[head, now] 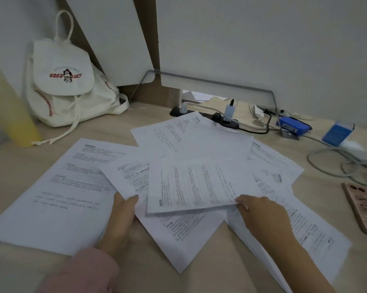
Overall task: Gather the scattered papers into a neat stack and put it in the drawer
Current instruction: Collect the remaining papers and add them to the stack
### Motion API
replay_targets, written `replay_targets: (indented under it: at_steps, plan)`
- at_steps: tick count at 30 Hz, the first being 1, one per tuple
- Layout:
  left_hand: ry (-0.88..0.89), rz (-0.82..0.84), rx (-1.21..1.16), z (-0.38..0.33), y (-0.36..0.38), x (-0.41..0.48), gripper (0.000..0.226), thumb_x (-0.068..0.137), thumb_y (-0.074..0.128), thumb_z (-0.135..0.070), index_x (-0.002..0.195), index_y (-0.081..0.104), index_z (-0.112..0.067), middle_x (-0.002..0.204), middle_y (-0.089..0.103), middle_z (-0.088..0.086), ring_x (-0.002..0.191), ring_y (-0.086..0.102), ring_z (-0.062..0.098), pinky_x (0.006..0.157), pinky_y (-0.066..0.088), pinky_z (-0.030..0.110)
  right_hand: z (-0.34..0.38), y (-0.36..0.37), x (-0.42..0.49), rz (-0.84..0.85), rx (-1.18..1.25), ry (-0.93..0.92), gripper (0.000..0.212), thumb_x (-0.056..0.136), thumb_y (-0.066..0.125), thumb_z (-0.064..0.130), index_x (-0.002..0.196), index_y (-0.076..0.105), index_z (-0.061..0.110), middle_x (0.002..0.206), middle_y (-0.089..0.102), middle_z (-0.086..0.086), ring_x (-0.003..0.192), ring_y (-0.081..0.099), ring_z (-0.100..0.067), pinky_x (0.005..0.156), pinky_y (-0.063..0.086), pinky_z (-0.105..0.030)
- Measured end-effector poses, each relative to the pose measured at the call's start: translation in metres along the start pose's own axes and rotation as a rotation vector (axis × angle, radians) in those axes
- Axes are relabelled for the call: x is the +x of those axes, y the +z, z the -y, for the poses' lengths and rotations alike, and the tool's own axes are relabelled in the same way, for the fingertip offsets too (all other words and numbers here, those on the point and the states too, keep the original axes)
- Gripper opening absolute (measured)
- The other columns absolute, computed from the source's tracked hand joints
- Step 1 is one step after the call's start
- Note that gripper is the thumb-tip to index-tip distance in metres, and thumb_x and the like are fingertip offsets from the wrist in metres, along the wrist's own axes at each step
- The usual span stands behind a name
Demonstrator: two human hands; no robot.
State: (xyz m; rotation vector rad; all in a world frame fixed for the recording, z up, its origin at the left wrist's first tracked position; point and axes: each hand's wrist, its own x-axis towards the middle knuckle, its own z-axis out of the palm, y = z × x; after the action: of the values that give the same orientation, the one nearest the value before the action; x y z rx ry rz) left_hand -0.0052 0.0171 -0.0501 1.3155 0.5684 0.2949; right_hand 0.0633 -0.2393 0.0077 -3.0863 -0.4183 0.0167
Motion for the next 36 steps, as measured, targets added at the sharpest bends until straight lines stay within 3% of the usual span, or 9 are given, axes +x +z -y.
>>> replay_targets:
  at_steps: [2,4,9,11,17,22,26,32,36]
  plan:
    - [0.005,0.001,-0.069,-0.002,0.004,-0.003,0.034,0.097,0.041,-0.020,0.130,0.051,-0.019,0.126,0.062,0.006,0.111,0.060,0.024,0.099,0.044,0.045,0.013,0.007,-0.003,-0.017,-0.056,-0.098,0.007,0.082,0.064,0.025,0.080,0.070,0.027,0.069,0.068,0.009,0.059,0.061,-0.005,0.048,0.040,-0.019]
    - [-0.009,0.030,-0.123,-0.005,0.008,-0.004,0.035,0.096,0.040,-0.036,0.127,0.053,-0.026,0.124,0.063,0.001,0.112,0.060,0.020,0.100,0.044,0.044,0.031,0.002,-0.007,-0.090,-0.043,-0.193,0.033,0.056,0.084,0.022,0.045,0.053,0.024,0.039,0.037,0.011,0.031,0.031,-0.004,0.034,0.010,-0.014]
    - [-0.050,0.100,-0.191,-0.007,0.014,-0.009,0.060,0.077,0.047,-0.058,0.130,0.050,-0.030,0.122,0.065,-0.004,0.111,0.061,0.016,0.096,0.047,0.040,0.071,0.019,-0.002,0.121,0.100,-0.234,0.036,0.097,0.035,0.026,0.064,0.041,0.015,0.059,0.037,0.004,0.051,0.036,-0.012,0.044,0.019,-0.019]
    - [-0.036,0.110,-0.141,-0.005,0.016,-0.009,0.064,0.074,0.056,-0.056,0.133,0.047,-0.032,0.124,0.064,-0.004,0.112,0.062,0.017,0.096,0.048,0.042,0.088,0.017,-0.001,0.159,0.186,-0.262,0.038,0.098,0.033,0.027,0.062,0.040,0.015,0.061,0.042,0.001,0.059,0.044,-0.017,0.045,0.023,-0.020]
    - [-0.043,0.081,0.036,-0.004,0.016,-0.004,0.039,0.089,0.052,-0.009,0.127,0.052,-0.018,0.120,0.064,0.006,0.107,0.062,0.026,0.093,0.050,0.046,0.095,-0.005,-0.002,0.451,0.811,-0.190,0.025,0.094,0.042,0.034,0.090,0.064,0.023,0.045,0.057,0.000,0.029,0.046,-0.007,0.037,0.036,-0.011]
    - [-0.060,0.029,0.041,-0.005,0.007,0.000,0.034,0.093,0.046,-0.005,0.122,0.056,-0.017,0.117,0.065,0.004,0.106,0.061,0.023,0.092,0.049,0.042,0.027,0.017,0.030,-0.068,0.768,0.141,0.025,0.092,0.049,0.017,0.113,0.061,0.019,0.106,0.066,-0.005,0.092,0.062,-0.022,0.081,0.049,-0.030]
    - [-0.078,0.088,0.046,-0.006,0.007,0.001,0.039,0.093,0.044,0.001,0.126,0.053,-0.017,0.125,0.061,0.010,0.113,0.058,0.028,0.101,0.043,0.048,-0.015,0.028,0.046,0.049,0.553,0.306,0.057,0.087,0.057,0.028,0.139,0.038,0.014,0.145,0.034,-0.016,0.133,0.029,-0.034,0.106,0.028,-0.041]
    - [-0.114,0.159,0.057,-0.006,0.020,-0.004,0.037,0.093,0.051,-0.021,0.130,0.052,-0.025,0.125,0.062,-0.002,0.113,0.060,0.020,0.104,0.042,0.046,-0.006,0.034,0.049,0.129,0.421,0.142,0.066,0.084,0.060,0.030,0.142,0.031,0.020,0.144,0.033,-0.010,0.131,0.027,-0.030,0.108,0.024,-0.036]
    - [-0.112,0.162,0.088,-0.006,0.025,-0.005,0.033,0.090,0.057,-0.020,0.122,0.058,-0.026,0.122,0.064,-0.005,0.110,0.061,0.018,0.101,0.044,0.042,0.008,0.038,0.043,0.157,0.678,-0.009,0.056,0.084,0.064,0.019,0.135,0.043,0.019,0.134,0.043,-0.007,0.119,0.042,-0.020,0.099,0.033,-0.027]
